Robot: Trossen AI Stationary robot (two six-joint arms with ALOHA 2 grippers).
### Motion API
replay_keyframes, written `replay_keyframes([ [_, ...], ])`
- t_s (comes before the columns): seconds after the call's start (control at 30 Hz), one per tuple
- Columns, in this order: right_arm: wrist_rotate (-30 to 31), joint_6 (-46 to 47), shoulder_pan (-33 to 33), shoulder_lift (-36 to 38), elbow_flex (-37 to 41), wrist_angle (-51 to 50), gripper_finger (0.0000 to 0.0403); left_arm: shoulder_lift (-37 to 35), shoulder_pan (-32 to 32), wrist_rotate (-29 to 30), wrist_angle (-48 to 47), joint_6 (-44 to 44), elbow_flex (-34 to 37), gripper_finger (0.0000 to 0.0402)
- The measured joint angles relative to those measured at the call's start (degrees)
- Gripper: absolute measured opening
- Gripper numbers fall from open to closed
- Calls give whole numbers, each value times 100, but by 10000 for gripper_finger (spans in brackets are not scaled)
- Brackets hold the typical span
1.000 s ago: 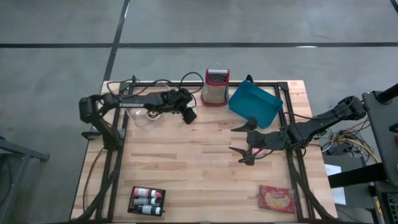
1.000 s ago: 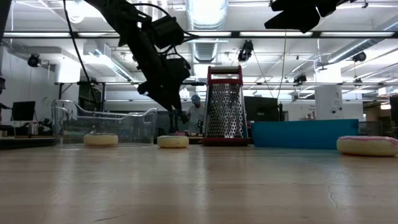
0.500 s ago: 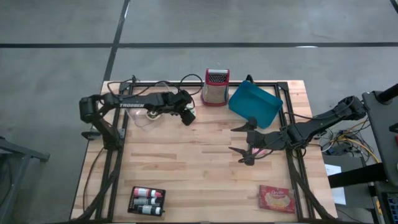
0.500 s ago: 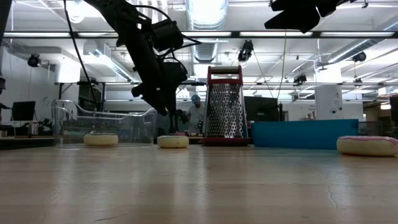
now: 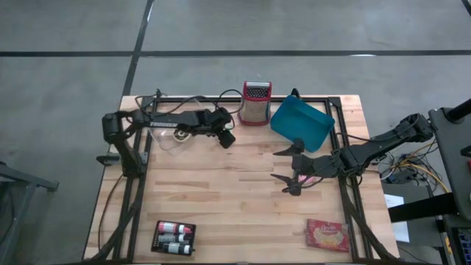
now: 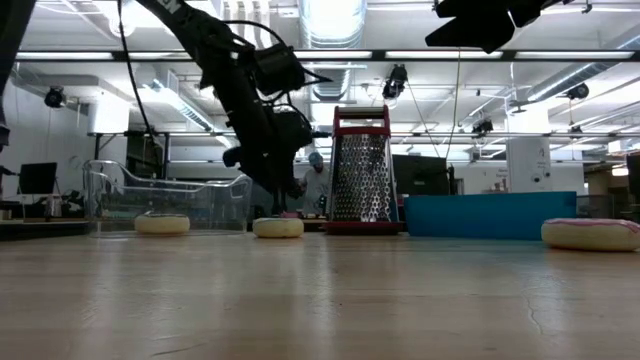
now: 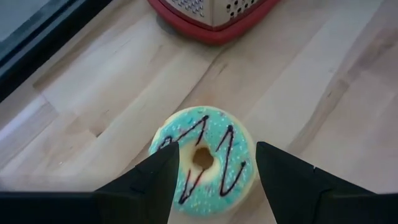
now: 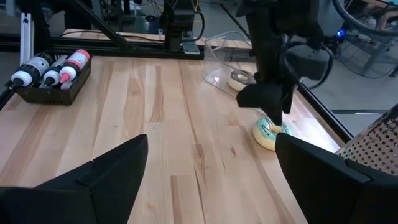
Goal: Pick & Place Food Item
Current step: Put the green donut into the transparent bin
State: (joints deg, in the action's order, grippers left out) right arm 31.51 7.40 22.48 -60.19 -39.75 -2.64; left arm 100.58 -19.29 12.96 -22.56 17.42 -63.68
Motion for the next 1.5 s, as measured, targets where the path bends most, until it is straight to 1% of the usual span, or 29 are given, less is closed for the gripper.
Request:
replay_keyframes([
  [0.1, 0, -6, 0, -1, 0, -1, 349, 174, 2, 17, -56, -376, -193, 220],
  [0.27, 0, -7, -2, -1, 0, -1, 343, 343, 31, -126, -84, -1575, -488, 220],
  [0.47, 1, -7, -4, -1, 0, -1, 342, 351, 66, -163, -324, -2129, -550, 220],
  [0.57, 0, -7, -4, -1, 0, -1, 346, 351, 19, -386, -472, -2546, -548, 220],
  [0.63, 0, -7, -4, -1, 0, -1, 349, 351, -10, -507, -557, -2513, -548, 220],
  [0.73, 1, -9, -4, 0, 0, -1, 349, 351, -67, -527, -690, -2325, -546, 220],
  [0.93, 0, -9, -2, -1, 0, -1, 343, 357, -195, -671, -709, -2303, -546, 220],
  [1.5, 0, -6, 2, -1, 2, -1, 347, 363, -358, -790, -554, -2646, -542, 220],
])
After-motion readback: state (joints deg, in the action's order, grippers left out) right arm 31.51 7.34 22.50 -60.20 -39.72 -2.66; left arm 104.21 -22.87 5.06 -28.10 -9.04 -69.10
